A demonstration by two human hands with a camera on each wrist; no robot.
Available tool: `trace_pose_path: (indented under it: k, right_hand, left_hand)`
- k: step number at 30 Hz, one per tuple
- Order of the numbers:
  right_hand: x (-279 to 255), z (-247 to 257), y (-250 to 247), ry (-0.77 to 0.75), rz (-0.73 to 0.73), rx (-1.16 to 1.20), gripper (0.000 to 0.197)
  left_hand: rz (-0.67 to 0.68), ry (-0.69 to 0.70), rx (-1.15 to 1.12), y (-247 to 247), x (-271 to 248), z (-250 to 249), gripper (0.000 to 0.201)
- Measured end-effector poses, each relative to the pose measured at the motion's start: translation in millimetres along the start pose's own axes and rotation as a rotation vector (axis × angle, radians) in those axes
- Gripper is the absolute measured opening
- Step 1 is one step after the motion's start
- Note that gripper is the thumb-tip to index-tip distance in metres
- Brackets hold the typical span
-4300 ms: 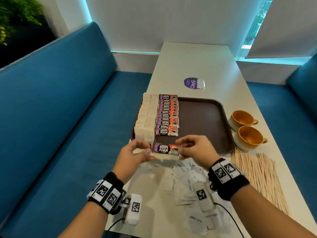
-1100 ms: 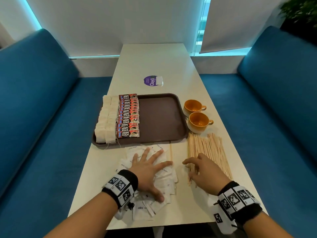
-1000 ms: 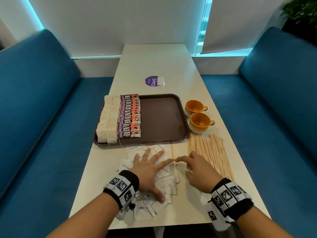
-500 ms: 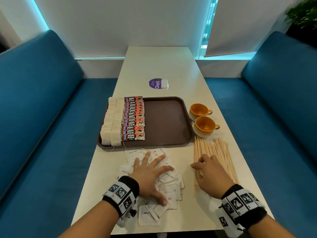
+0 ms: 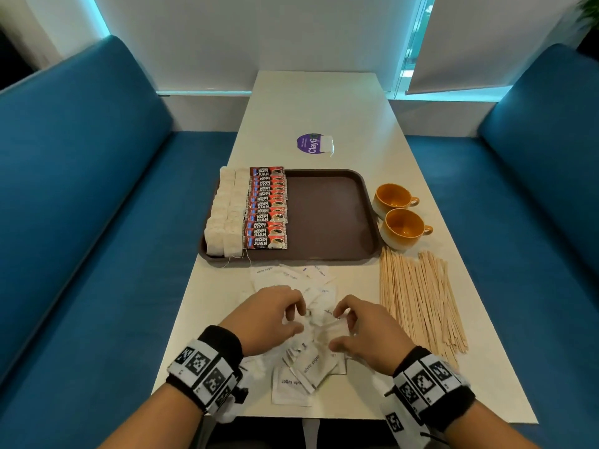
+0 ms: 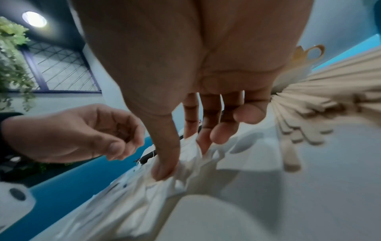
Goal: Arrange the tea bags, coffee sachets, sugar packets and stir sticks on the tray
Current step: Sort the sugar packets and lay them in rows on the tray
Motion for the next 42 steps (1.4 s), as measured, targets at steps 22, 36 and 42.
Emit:
trace_pose_path:
  k: [22, 36, 42]
  right_hand:
    - [-3, -17, -1, 0.004, -0.168, 0.207, 0.023]
    - [-15, 88, -24, -0.327, 0.101, 0.459, 0.014]
    - [-3, 91, -7, -0.287, -0.044, 0.36, 0.008]
  left_hand:
    - [-0.194, -0.124, -0.466, 19, -30, -2, 0.02]
    - [0.15, -0.311, -1.744, 43, -51, -2, 0.082]
    - [0.118, -0.183, -1.724, 35, -55, 7, 0.056]
Point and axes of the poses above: each hand's wrist, its own x-axis towards the middle knuckle, its own y-axis out of the palm, z = x × y, the point moved 7 cm from there along x, towards the middle knuckle, and after that the axes turned 6 degrees about -x, right-handed, at the moved point
